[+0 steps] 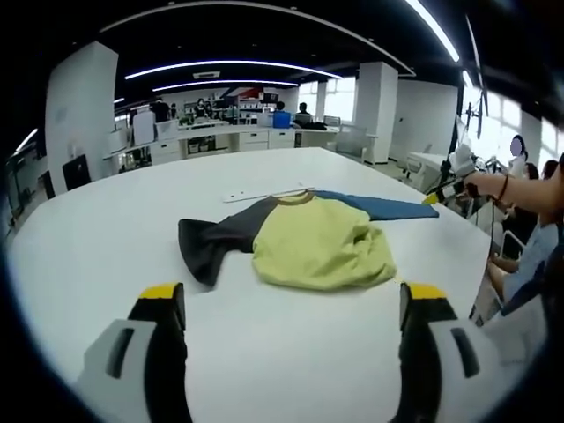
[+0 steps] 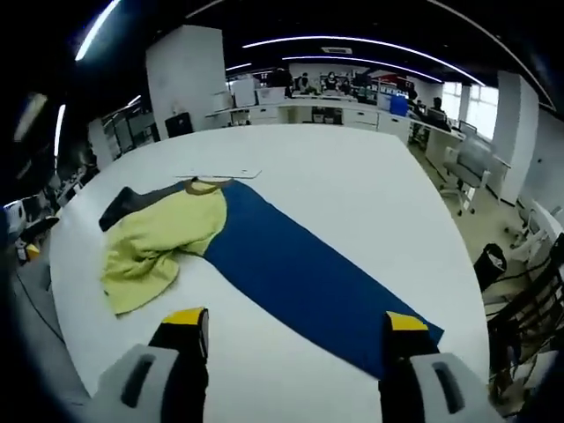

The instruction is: Fold the garment on the visible template until the final outline fits inside the template.

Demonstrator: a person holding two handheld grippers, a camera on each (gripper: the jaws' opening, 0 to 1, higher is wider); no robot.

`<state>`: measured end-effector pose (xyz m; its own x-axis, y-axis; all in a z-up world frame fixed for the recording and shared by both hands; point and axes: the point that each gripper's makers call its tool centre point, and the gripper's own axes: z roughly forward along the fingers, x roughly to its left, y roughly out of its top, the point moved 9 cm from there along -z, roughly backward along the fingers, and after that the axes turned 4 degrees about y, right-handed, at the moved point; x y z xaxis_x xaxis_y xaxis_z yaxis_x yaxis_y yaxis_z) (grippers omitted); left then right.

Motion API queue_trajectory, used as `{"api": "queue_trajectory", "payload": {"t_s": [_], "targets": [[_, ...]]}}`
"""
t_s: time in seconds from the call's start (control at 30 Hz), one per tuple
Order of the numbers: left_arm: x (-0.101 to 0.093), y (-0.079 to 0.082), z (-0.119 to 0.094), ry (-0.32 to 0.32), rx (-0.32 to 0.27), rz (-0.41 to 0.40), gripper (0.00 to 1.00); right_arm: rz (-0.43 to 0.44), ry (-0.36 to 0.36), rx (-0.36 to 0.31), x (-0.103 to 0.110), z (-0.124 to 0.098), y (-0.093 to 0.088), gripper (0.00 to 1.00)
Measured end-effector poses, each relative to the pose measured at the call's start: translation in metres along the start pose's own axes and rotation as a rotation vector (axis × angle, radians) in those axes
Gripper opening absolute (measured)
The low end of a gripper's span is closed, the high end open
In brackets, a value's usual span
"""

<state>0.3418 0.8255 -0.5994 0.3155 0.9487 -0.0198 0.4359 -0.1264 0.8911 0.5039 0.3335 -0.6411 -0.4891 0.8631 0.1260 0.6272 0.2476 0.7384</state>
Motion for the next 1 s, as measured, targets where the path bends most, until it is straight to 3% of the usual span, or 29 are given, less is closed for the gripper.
{"api": "queue_trajectory", "payload": {"t_s": [0.13,0.37,0.57,1.0], "targets": [[-0.001,0.000,0.001,-0.007,-0.002,0.004,0.99,-0.015,0.089,-0.004,0.023,0.006,0.005,0.86],[-0.004,-0.001,0.001,-0.018,-0.002,0.000,0.99,-0.105,0.206,0.018,0.062,0.014,0.011,0.89],[-0.008,-0.002,0.002,-0.033,-0.002,0.000,0.99,-0.177,0.303,0.000,0.100,0.019,0.025,0.92],[-0.015,0.001,0.008,-0.063,-0.011,0.004,0.99,-0.324,0.486,-0.019,0.164,0.040,0.044,0.92]]}}
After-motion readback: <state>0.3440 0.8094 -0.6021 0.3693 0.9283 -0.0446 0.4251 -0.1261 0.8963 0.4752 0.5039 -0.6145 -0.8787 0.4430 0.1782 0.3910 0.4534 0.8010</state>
